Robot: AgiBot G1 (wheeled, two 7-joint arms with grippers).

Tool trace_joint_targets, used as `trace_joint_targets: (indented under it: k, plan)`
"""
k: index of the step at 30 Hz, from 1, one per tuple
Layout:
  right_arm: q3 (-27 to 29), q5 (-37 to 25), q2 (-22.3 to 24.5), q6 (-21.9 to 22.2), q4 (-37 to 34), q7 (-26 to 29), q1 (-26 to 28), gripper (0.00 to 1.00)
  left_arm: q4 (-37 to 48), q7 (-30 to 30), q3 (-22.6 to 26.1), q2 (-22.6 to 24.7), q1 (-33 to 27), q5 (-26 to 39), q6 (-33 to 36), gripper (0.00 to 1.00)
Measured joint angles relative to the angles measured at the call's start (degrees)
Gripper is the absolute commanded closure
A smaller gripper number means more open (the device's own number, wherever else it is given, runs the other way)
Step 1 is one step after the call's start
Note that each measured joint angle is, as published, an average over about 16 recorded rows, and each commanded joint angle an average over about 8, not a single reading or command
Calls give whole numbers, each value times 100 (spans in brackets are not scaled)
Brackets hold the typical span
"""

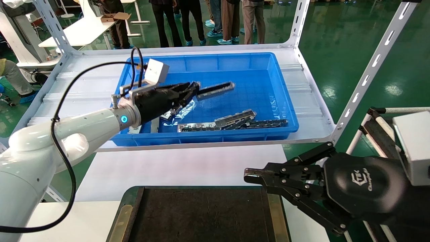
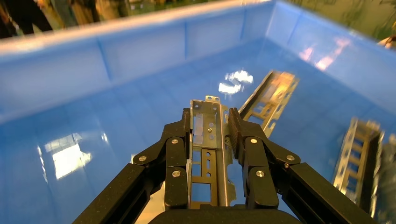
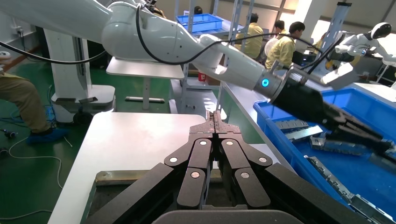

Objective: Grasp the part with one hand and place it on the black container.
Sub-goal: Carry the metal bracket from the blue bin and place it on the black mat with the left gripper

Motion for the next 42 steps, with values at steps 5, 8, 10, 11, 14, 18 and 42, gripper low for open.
trace_joint_targets:
  k: [5, 8, 10, 11, 14, 18, 42]
  plan:
    - [0, 0, 0, 0, 0, 0, 0, 100, -59, 65, -24, -58, -34, -47, 121, 100]
    - [0, 0, 0, 0, 0, 0, 0, 100, -94, 91, -26, -100, -38, -57, 202, 100]
    - [-1, 0, 0, 0, 0, 0, 0, 100, -118, 105, -26, -128, -31, -61, 252, 100]
    - [-1, 0, 0, 0, 0, 0, 0, 100, -130, 111, -26, -140, -27, -63, 275, 100]
    - [-1, 1, 0, 0, 0, 0, 0, 100, -170, 116, -27, -177, -10, -71, 339, 100]
    - [-1, 1, 0, 0, 0, -1, 0, 100, -239, 95, -35, -231, 13, -93, 443, 100]
    - [-3, 2, 1, 1, 0, -1, 1, 100, -2749, -1646, -17, -1315, 779, -532, 2143, 100]
